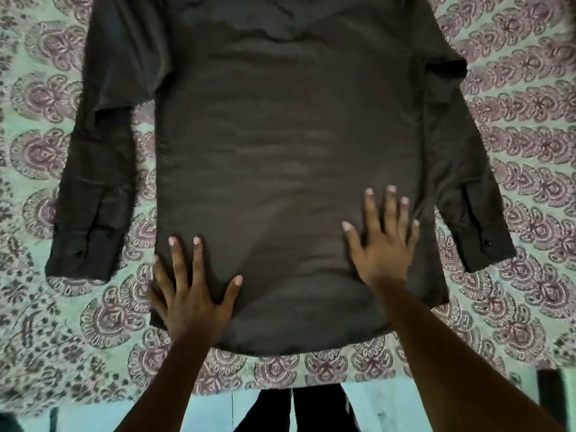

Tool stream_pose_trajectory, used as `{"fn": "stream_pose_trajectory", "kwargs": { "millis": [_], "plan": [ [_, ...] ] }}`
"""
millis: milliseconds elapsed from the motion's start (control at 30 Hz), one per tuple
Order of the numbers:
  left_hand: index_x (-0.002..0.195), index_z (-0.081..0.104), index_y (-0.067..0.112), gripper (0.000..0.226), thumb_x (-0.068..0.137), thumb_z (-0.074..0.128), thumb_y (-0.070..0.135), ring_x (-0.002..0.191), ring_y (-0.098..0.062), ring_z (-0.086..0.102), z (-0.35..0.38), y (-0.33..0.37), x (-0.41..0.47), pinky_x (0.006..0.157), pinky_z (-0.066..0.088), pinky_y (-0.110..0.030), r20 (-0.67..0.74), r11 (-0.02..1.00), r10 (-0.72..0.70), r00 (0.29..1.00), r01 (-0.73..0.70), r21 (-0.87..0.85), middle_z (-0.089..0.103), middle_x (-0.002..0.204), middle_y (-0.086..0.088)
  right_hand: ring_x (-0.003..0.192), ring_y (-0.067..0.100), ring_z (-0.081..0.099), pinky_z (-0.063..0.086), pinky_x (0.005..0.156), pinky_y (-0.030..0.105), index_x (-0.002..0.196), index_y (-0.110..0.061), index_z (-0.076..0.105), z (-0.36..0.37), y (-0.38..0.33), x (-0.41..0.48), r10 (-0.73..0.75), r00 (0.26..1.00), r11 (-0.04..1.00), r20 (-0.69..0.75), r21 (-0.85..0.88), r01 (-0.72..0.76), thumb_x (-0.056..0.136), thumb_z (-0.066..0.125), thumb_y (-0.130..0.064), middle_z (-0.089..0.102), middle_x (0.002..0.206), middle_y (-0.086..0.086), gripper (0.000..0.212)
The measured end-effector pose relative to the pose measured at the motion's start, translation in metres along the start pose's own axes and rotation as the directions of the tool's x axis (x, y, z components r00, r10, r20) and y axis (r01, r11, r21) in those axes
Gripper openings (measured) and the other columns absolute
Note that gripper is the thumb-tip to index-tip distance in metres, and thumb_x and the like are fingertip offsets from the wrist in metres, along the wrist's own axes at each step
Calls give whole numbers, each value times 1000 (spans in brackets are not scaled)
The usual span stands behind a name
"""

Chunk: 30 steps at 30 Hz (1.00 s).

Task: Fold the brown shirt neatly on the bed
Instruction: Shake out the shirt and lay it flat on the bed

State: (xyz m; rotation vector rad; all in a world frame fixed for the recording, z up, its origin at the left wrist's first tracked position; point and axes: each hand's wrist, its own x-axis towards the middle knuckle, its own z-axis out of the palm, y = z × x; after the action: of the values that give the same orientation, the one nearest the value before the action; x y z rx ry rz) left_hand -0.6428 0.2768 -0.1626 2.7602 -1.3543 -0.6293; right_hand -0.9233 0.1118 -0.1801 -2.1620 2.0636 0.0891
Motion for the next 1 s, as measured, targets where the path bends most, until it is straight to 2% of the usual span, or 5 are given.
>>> {"fn": "stream_pose_trajectory", "kwargs": {
  "millis": [133,300,600,800,1000],
  "plan": [
    [163,3,35,107,77,43,84,155,-50,-2,-8,6,-19,118,10,-75,52,996,-51,997,55,-72,-11,173,-2,158,47,-1,10,122,71,165,-33,5,-12,8,-28,226,971,967,77,105,-233,94,21,-81,-4,173,14,87],
    [158,-2,52,108,71,49,92,155,-46,-15,-4,43,-29,114,9,-79,191,979,204,960,-201,-33,-21,170,8,160,34,-10,4,122,69,160,-53,1,-7,-32,-78,-227,953,973,199,86,213,87,37,-86,-15,173,-7,87],
    [155,-20,49,141,55,74,80,148,-53,-30,-15,40,-56,112,5,-83,298,994,37,954,-4,-108,-39,164,3,158,44,-6,15,118,76,164,-42,1,-10,25,-147,221,960,964,171,109,-241,84,33,-90,-10,173,8,99],
    [148,-20,63,143,50,82,79,147,-45,-37,-10,77,-33,99,4,-92,356,986,85,931,-26,-166,-49,155,14,160,33,-6,12,125,64,159,-56,8,-11,10,-82,-223,959,971,175,131,202,92,39,-81,-12,174,-5,78],
    [143,-27,65,150,48,88,74,144,-51,-39,-16,79,-43,97,9,-94,414,994,14,910,31,-103,-55,150,14,159,40,-6,13,122,70,161,-48,-3,-19,63,-113,278,932,933,234,167,-320,91,34,-82,-9,174,3,87]
  ]
}}
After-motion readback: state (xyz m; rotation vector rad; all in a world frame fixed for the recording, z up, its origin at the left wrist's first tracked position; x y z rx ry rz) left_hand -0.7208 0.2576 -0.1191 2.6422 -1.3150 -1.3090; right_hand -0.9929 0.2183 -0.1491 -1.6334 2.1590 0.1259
